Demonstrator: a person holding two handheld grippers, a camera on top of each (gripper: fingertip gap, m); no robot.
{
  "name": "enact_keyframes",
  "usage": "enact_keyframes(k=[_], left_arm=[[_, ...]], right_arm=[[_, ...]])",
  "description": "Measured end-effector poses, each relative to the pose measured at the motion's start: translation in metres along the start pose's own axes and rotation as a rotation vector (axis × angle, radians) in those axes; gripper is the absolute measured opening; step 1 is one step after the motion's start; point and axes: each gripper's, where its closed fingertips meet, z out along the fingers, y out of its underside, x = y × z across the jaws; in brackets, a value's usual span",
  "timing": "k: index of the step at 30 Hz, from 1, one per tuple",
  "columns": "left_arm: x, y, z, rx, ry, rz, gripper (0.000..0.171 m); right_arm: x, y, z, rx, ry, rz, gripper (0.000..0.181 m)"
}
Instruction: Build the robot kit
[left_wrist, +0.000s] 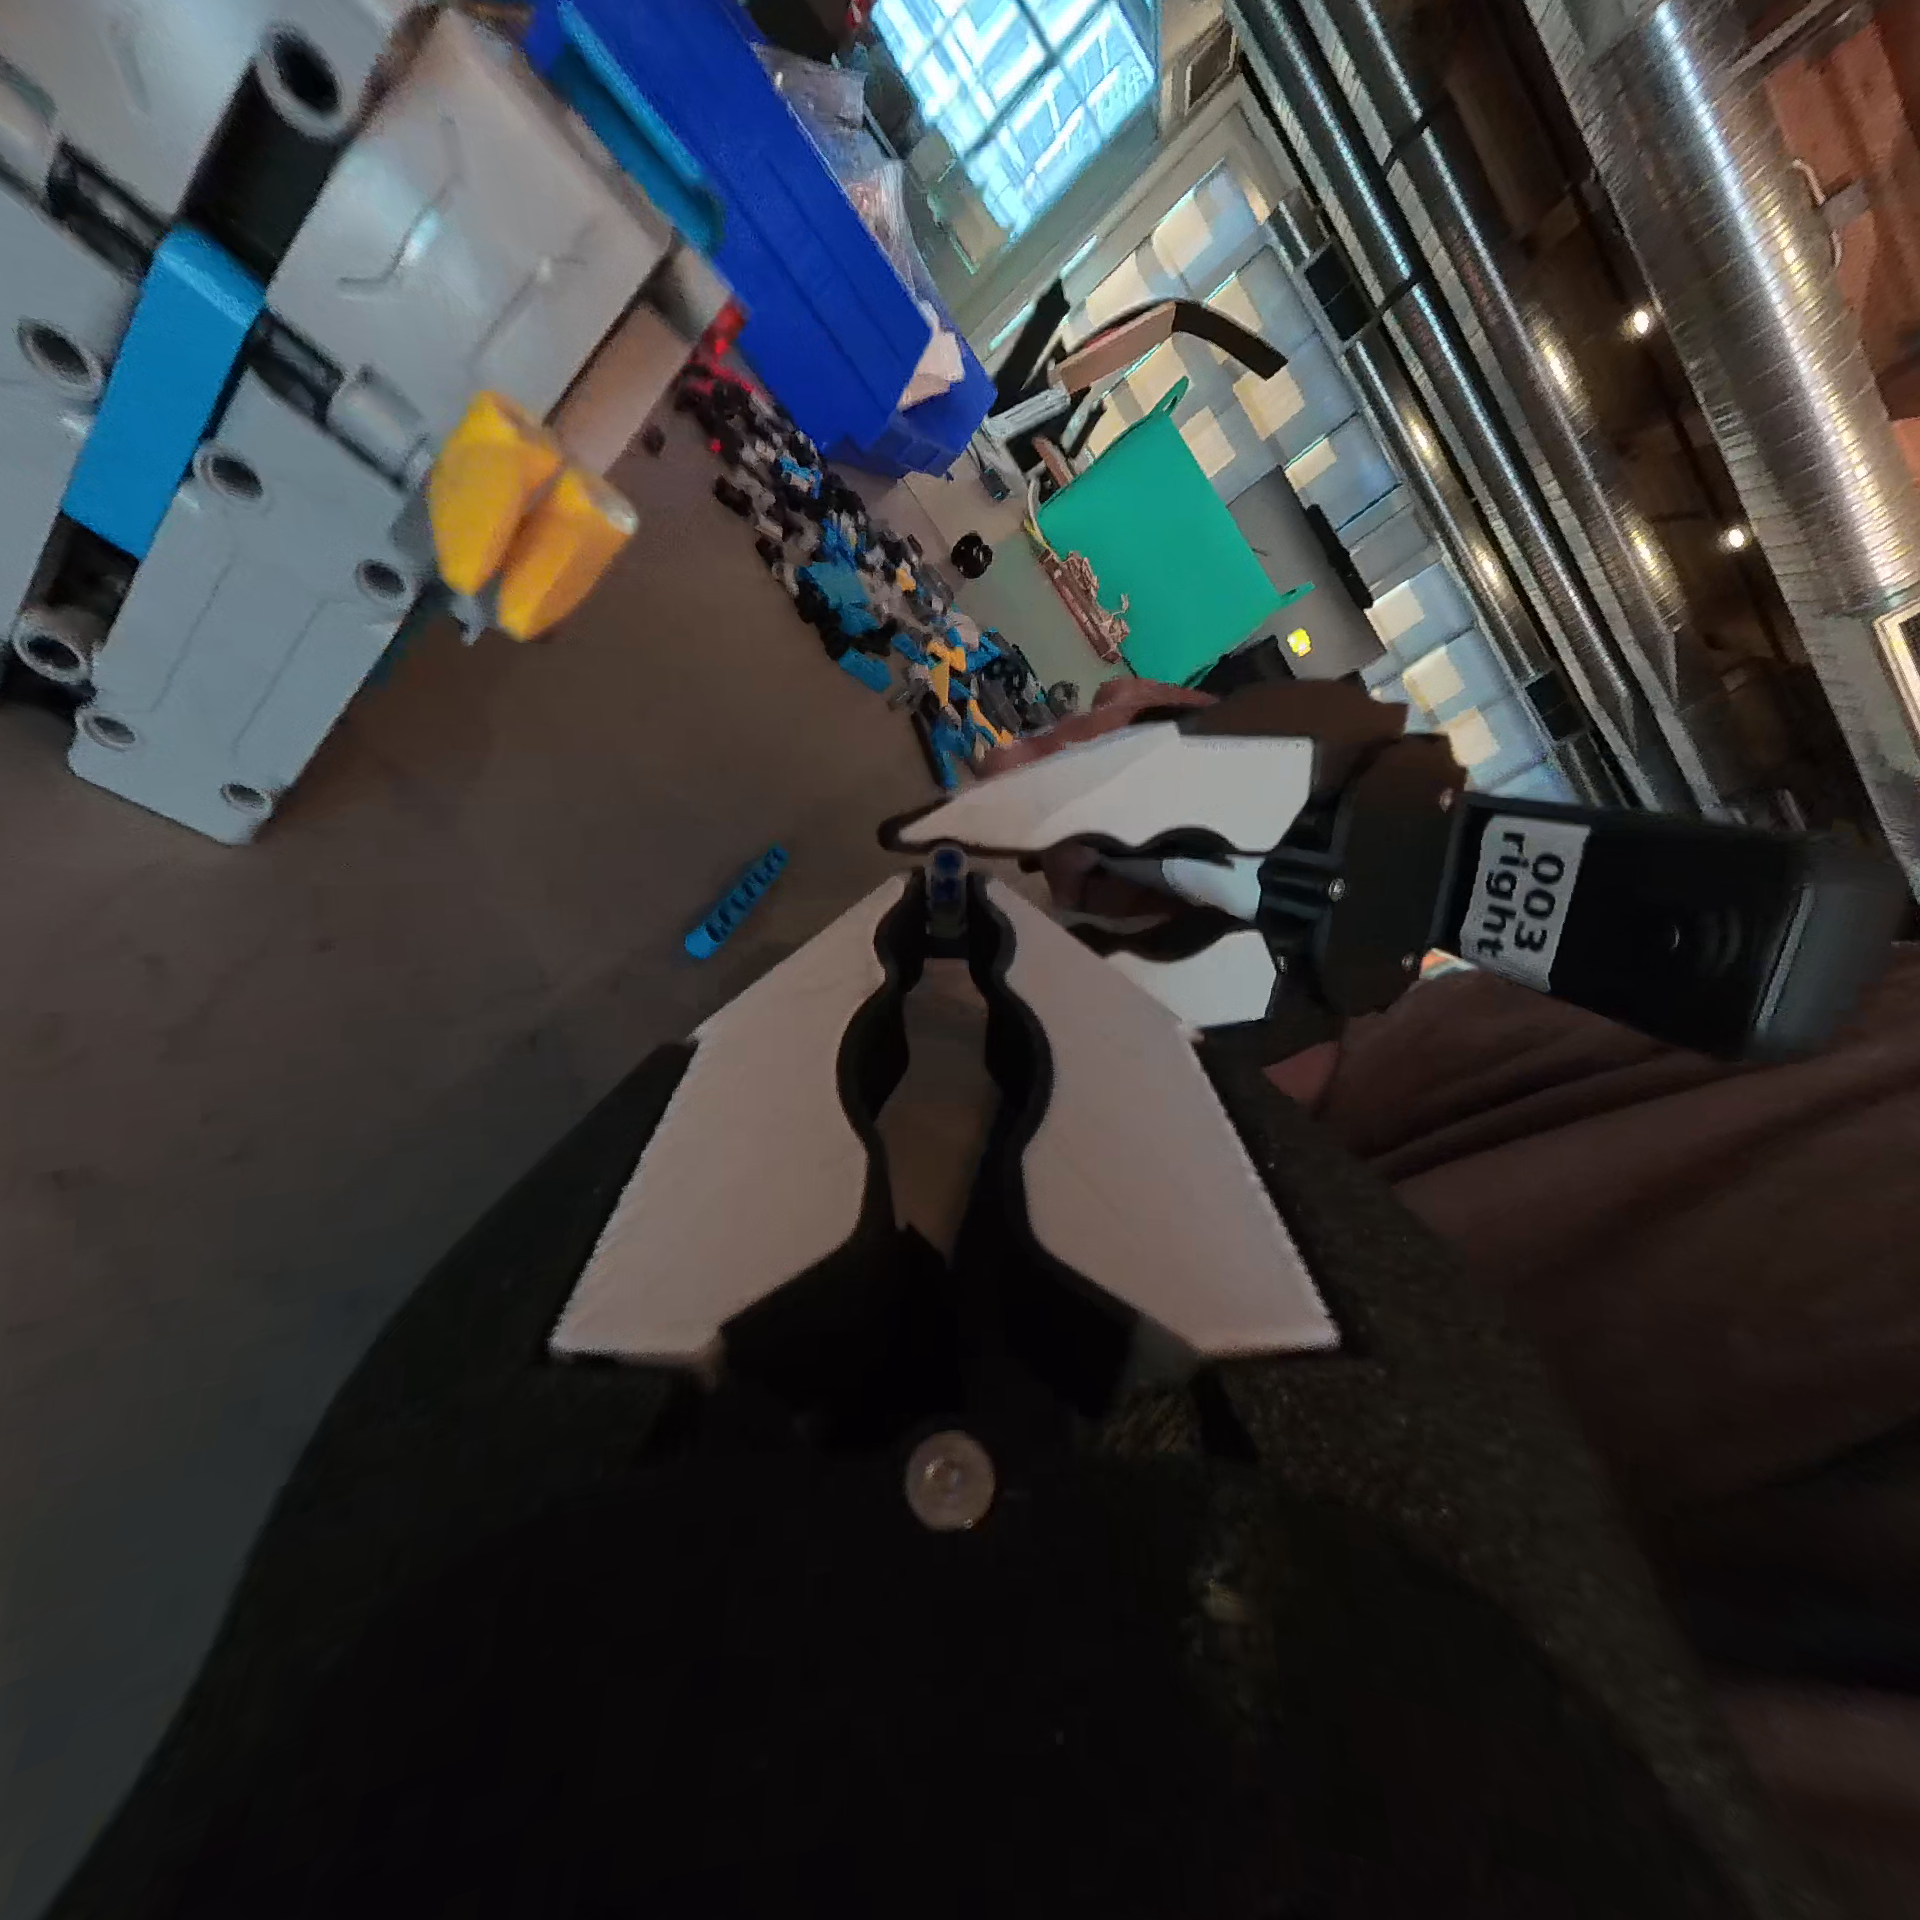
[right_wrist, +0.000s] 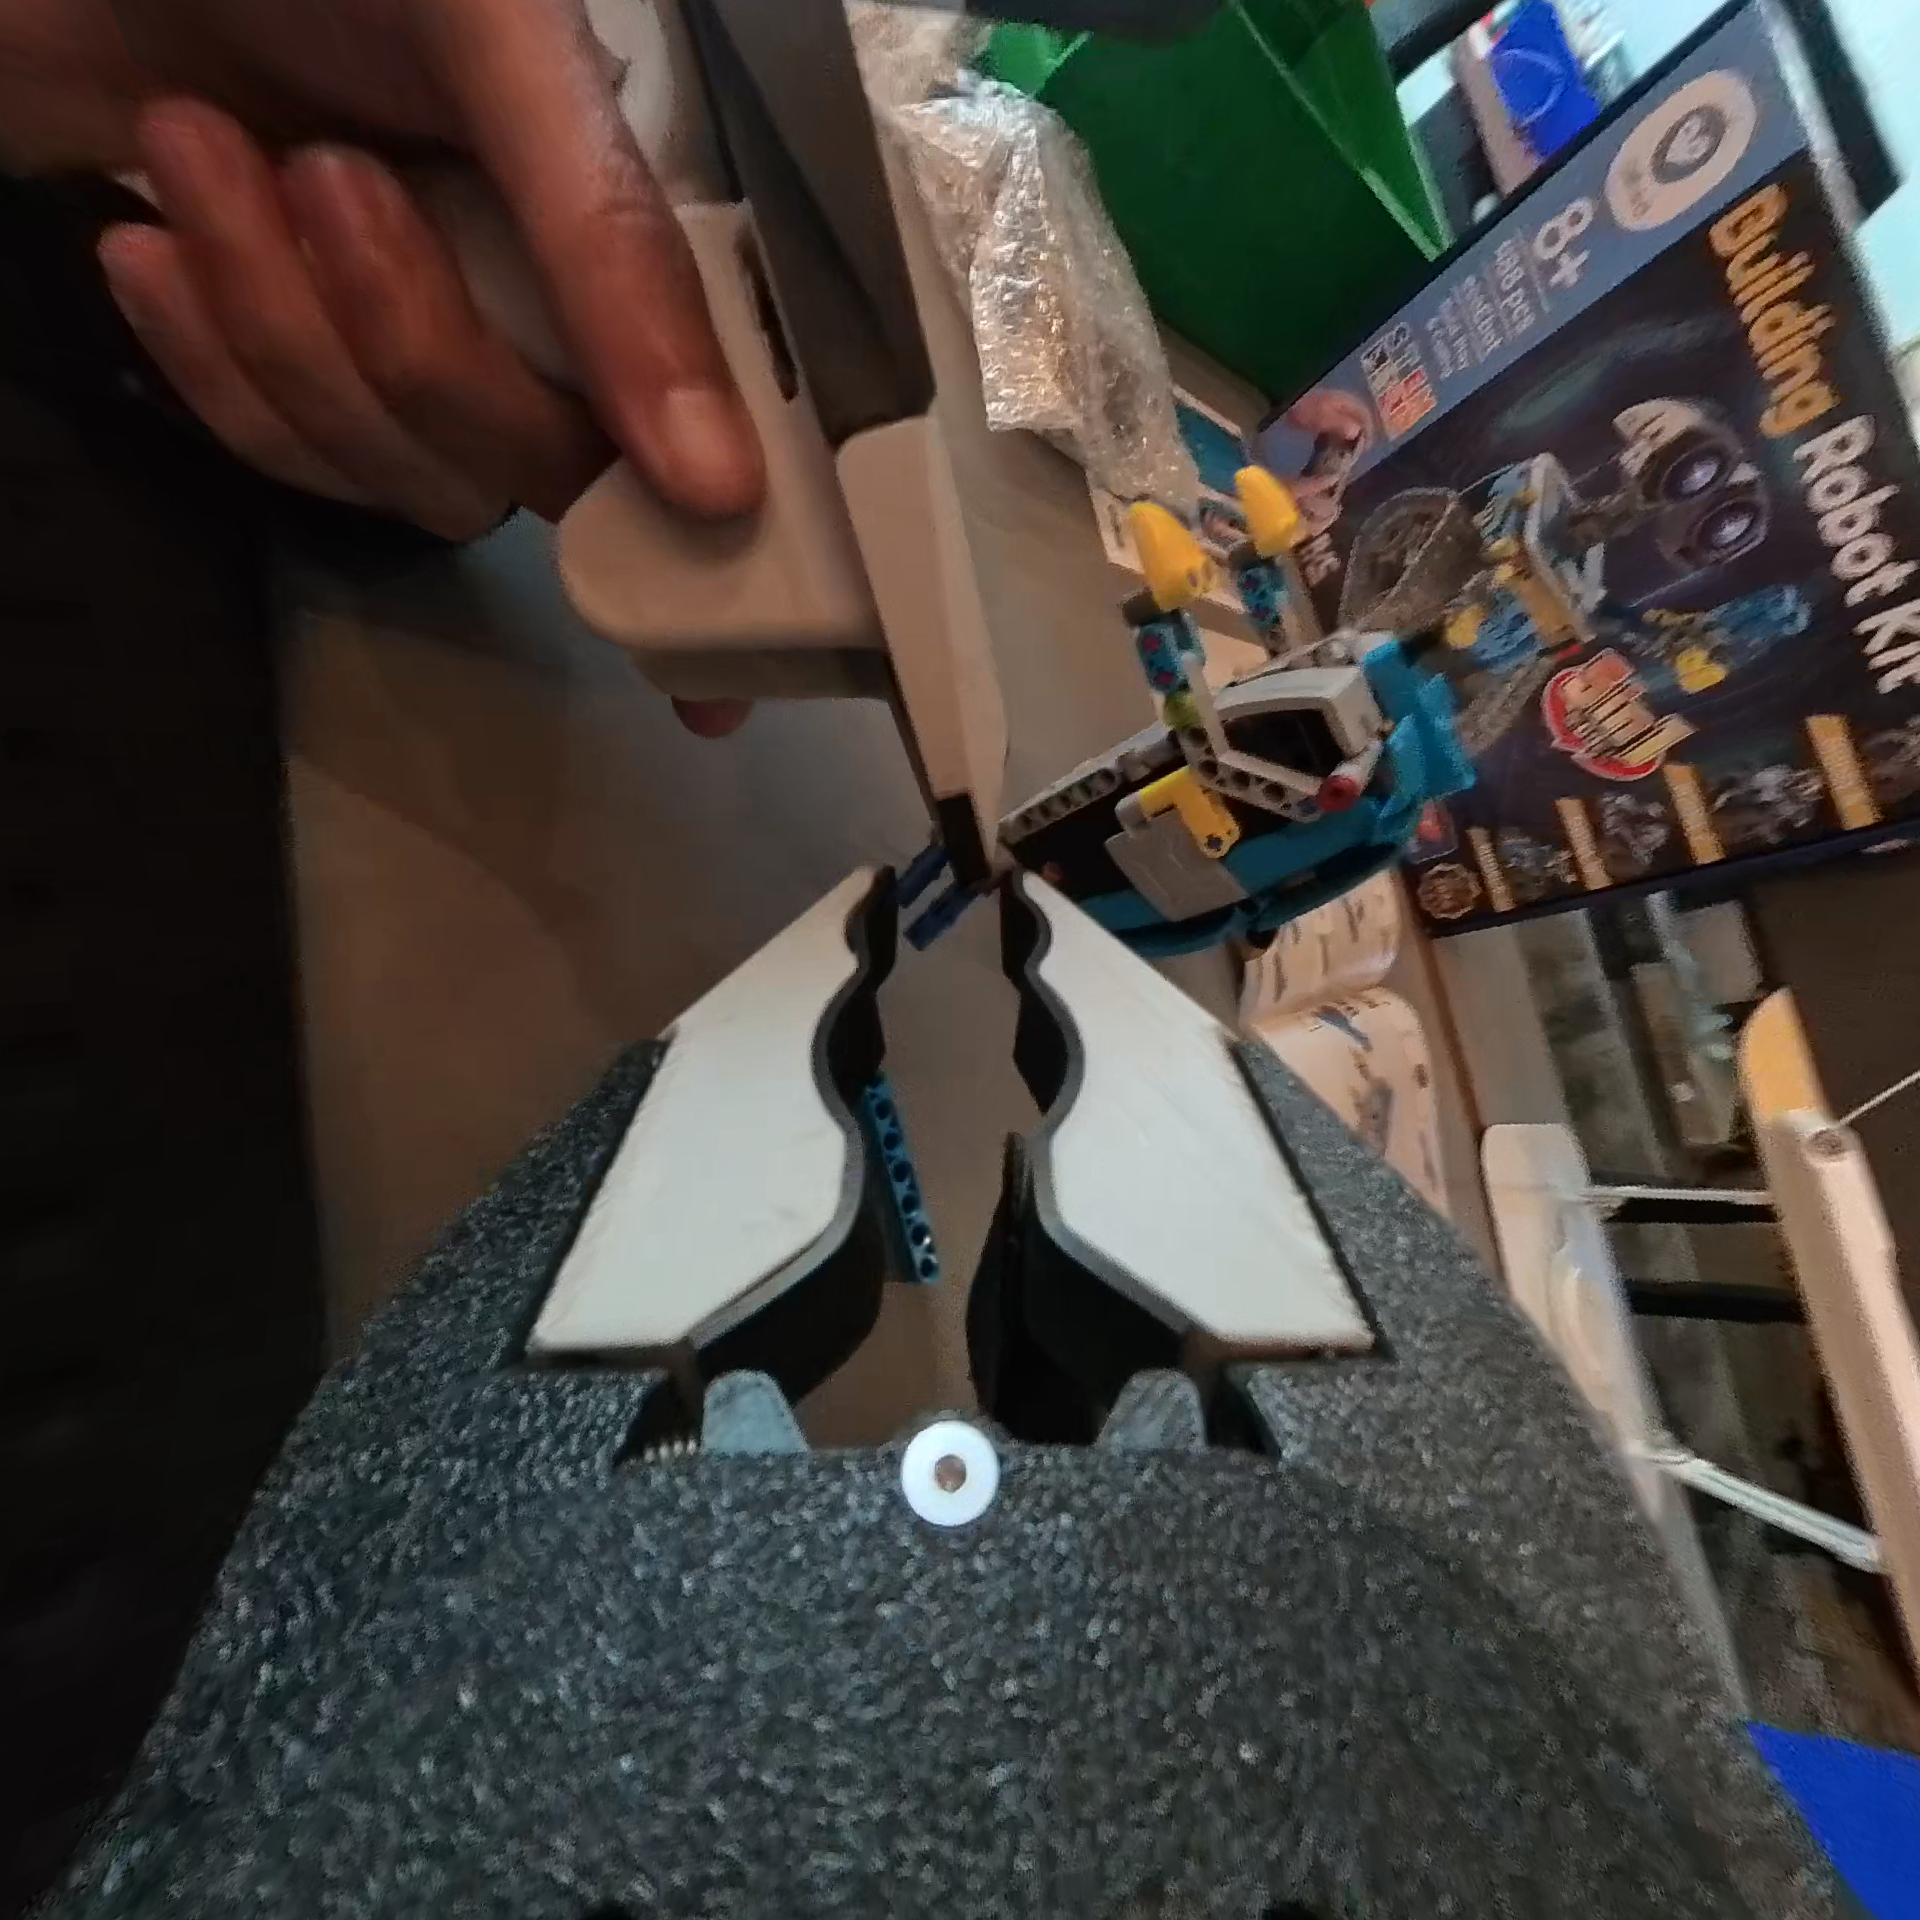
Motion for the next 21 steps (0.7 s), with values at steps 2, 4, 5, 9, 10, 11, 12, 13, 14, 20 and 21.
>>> enact_keyframes(k=[2,4,5,9,10,11,12,13,14,20,21], left_arm=[[0.002,0.001,0.001,-0.006,-0.017,0.041,0.007],[0.003,0.001,0.002,-0.003,-0.032,0.065,0.007],[0.003,0.001,0.002,-0.003,-0.034,0.069,0.007],[0.004,-0.002,-0.001,0.018,-0.009,0.056,0.006],[0.006,-0.004,-0.002,0.031,0.014,0.04,0.006],[0.005,-0.007,-0.004,0.052,0.024,0.022,0.006],[0.003,-0.011,-0.007,0.079,0.029,0.002,0.006],[0.002,-0.016,-0.011,0.109,0.041,-0.02,0.007],[0.002,-0.019,-0.014,0.132,0.058,-0.043,0.007],[0.012,-0.021,-0.014,0.142,0.162,-0.079,0.007],[0.013,-0.021,-0.015,0.142,0.174,-0.082,0.007]], right_arm=[[0.002,-0.001,-0.003,0.002,0.009,-0.027,0.016],[0.001,-0.001,-0.003,0.015,-0.004,-0.021,0.016],[0.002,-0.001,-0.004,0.015,0.005,-0.028,0.015],[0.003,-0.004,-0.002,0.052,-0.023,0.05,0.017],[0.003,-0.007,-0.003,0.087,-0.052,0.106,0.018],[0.004,-0.008,-0.004,0.124,-0.078,0.149,0.018],[0.006,-0.008,-0.006,0.145,-0.092,0.182,0.017],[0.01,-0.009,-0.009,0.176,-0.095,0.211,0.021],[0.014,-0.011,-0.013,0.204,-0.097,0.25,0.024],[0.013,-0.022,-0.015,0.282,-0.168,0.381,0.016],[0.015,-0.023,-0.017,0.296,-0.17,0.401,0.016]])
